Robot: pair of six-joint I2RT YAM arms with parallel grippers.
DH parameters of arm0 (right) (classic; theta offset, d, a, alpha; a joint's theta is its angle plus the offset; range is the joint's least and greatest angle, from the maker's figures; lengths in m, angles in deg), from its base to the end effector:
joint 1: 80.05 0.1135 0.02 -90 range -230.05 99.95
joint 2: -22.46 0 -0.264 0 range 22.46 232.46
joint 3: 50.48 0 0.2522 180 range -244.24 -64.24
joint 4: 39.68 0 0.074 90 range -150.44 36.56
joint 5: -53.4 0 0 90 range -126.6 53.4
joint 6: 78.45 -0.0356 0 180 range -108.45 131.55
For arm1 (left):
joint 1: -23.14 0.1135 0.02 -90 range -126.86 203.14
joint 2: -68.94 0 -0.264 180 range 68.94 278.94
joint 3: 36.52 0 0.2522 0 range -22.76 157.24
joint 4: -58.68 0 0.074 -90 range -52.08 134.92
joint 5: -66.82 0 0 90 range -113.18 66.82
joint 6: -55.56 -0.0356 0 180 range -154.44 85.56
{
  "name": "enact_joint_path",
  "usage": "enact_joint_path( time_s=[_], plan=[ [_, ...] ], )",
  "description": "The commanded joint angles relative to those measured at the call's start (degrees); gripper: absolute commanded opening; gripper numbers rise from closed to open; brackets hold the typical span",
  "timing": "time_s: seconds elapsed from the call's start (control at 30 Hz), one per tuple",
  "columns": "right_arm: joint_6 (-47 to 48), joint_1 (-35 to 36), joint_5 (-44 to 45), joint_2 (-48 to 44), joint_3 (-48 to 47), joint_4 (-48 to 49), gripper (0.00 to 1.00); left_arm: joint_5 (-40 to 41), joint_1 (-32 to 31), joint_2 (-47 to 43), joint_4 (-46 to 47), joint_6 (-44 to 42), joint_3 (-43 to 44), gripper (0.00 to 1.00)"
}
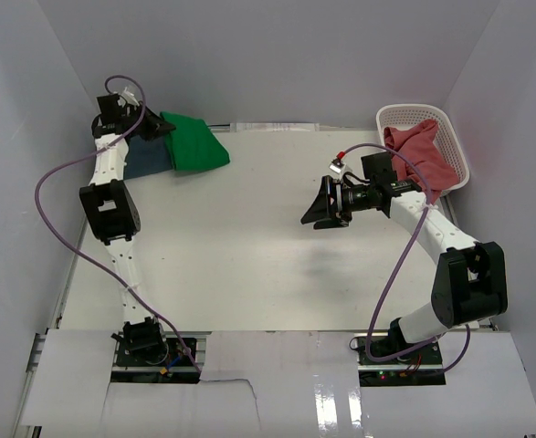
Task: Fold and stack the t-shirts
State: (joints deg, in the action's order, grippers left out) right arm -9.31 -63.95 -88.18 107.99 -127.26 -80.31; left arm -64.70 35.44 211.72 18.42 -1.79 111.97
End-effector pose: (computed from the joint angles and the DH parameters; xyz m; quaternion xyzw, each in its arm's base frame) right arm 0.2913 0.1131 0.2654 -0.1158 0.8500 0.4860 0.1671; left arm 0.5562 0.0971 0.2412 -0.1640 0.8279 -0.3857 0.3728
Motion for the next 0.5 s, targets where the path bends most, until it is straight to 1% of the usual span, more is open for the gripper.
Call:
enact_joint_path(
  time_s=[0.0, 0.2, 0.47],
  plan=[
    [-0.4, 0.1, -1.3, -1.0, 0.1, 1.2, 0.82, -2.0, 1.6, -7.0, 2.7, 0.4, 2.9, 0.00],
    [-0.3, 0.2, -1.5, -1.6, -0.7, -0.7, 0.82, -3.0, 6.2, -6.3, 4.4, 1.6, 2.3, 0.00],
    [-0.8, 0.7, -1.5, -2.8, 0.4, -2.2, 0.82, -3.4, 11.6, -4.4, 10.8, 3.2, 2.0, 0.00]
  ],
)
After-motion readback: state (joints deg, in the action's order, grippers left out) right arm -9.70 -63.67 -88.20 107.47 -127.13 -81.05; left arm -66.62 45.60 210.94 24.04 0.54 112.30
